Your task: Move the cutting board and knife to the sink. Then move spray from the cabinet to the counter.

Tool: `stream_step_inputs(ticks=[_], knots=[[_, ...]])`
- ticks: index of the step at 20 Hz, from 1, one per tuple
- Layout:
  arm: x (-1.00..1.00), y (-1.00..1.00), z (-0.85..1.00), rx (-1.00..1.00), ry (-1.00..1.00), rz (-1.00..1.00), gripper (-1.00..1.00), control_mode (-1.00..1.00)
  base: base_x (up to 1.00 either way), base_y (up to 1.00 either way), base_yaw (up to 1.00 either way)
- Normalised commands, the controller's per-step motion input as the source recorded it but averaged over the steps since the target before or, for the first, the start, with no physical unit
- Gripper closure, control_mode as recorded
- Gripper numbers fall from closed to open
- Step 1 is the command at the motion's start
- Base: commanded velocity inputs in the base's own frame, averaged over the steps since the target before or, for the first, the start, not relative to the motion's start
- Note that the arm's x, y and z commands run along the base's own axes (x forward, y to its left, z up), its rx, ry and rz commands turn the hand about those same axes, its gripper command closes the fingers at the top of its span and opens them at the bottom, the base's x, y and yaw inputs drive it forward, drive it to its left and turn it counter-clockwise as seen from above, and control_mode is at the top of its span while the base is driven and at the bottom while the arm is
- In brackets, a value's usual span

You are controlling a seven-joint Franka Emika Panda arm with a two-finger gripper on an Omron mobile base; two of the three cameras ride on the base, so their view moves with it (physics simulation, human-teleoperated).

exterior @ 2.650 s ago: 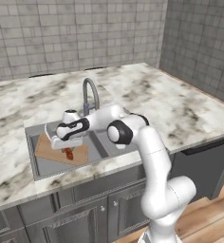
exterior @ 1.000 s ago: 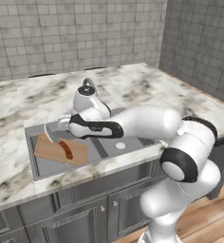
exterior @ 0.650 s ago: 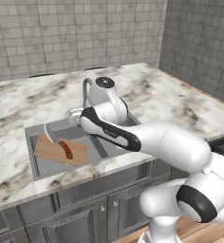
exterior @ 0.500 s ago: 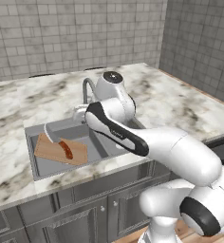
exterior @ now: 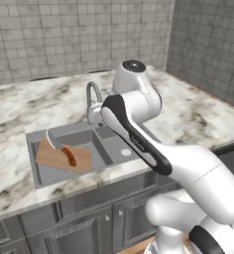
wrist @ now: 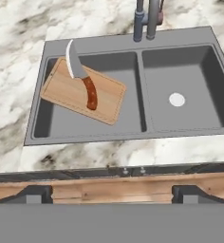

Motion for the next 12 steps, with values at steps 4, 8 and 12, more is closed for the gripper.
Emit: stream_step_inputs(ticks=[4, 8, 12], knots=[[-0.04, -0.01, 0.14, -0.03, 0.04, 0.0, -1.0, -1.0, 0.0, 0.0, 0.0], [-0.08, 0.0, 0.0, 0.0, 0.0, 0.0, -1.0, 1.0, -0.65, 0.0, -0.03], [0.0, 0.0, 0.0, 0.0, 0.0, 0.0, -1.0, 1.0, -1.0, -0.1, -0.06]])
